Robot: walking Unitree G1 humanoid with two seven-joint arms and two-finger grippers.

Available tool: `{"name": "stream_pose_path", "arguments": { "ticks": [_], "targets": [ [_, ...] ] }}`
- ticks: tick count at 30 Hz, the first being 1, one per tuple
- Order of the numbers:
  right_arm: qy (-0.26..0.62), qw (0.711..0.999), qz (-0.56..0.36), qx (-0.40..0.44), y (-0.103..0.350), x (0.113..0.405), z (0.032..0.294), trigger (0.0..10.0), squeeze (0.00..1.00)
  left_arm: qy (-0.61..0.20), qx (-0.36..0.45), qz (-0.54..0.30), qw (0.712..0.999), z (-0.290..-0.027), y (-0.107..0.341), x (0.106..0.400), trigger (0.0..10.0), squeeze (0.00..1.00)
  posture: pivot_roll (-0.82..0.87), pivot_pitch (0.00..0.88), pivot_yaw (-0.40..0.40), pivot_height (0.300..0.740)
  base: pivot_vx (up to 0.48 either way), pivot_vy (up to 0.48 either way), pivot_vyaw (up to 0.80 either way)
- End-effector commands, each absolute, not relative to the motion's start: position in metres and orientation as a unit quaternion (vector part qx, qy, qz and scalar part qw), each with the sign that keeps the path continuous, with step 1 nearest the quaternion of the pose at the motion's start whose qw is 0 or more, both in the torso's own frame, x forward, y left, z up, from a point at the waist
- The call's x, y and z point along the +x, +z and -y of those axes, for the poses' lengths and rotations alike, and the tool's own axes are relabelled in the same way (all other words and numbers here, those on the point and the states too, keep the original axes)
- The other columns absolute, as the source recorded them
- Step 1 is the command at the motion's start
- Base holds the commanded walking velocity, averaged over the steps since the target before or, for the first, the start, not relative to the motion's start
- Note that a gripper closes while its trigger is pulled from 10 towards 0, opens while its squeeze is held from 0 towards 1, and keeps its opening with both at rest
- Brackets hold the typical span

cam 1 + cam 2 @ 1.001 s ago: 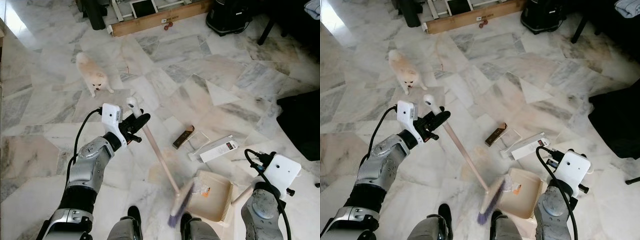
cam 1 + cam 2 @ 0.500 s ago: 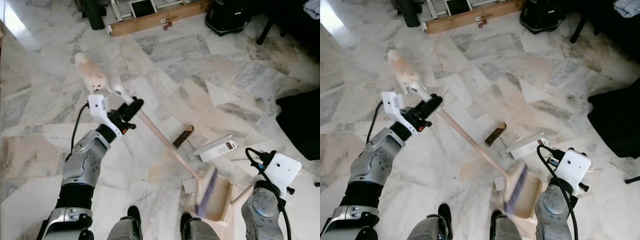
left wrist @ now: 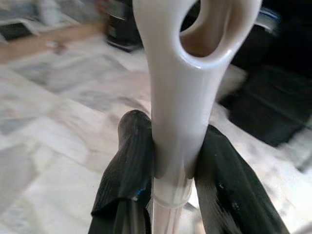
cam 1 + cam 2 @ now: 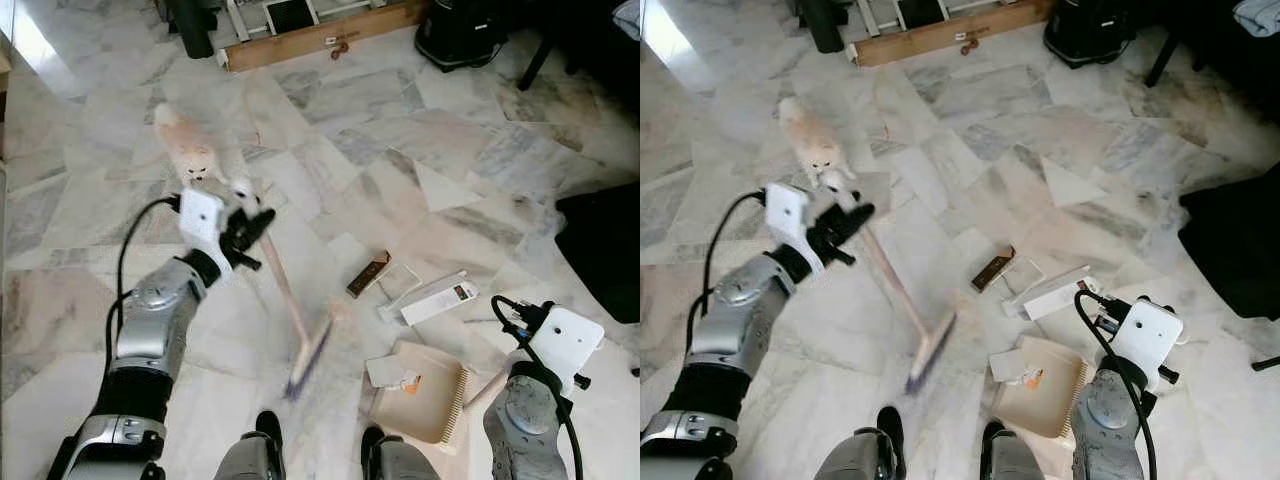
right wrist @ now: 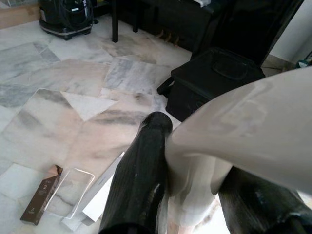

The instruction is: Sweep floor

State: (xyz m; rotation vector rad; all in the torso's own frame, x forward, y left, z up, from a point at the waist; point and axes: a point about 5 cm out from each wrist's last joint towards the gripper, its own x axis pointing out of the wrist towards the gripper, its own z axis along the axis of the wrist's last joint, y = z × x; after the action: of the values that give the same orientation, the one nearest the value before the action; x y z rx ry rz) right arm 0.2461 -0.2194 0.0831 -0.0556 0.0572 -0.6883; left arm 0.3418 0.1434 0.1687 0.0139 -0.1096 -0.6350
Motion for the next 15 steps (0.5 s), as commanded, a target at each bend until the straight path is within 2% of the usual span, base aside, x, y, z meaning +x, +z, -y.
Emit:
{"name": "stream_pose_path", "arguments": {
  "ticks": [1, 15],
  "targets": [
    [-0.338, 0.935, -0.099, -0.031, 0.056, 0.233, 0.219, 10.0, 0.00, -0.322, -0.004, 0.026, 0.947, -0.143, 0.157, 0.338, 10.0, 0.00, -0.08, 0.305, 0.068, 0.740, 0.000, 0.000, 0.00],
    [-0.347, 0.932, -0.101, -0.038, 0.057, 0.223, 0.226, 10.0, 0.00, -0.341, -0.138, -0.006, 0.930, -0.123, 0.146, 0.337, 10.0, 0.00, -0.12, 0.328, 0.067, 0.740, 0.000, 0.000, 0.00]
  ]
}}
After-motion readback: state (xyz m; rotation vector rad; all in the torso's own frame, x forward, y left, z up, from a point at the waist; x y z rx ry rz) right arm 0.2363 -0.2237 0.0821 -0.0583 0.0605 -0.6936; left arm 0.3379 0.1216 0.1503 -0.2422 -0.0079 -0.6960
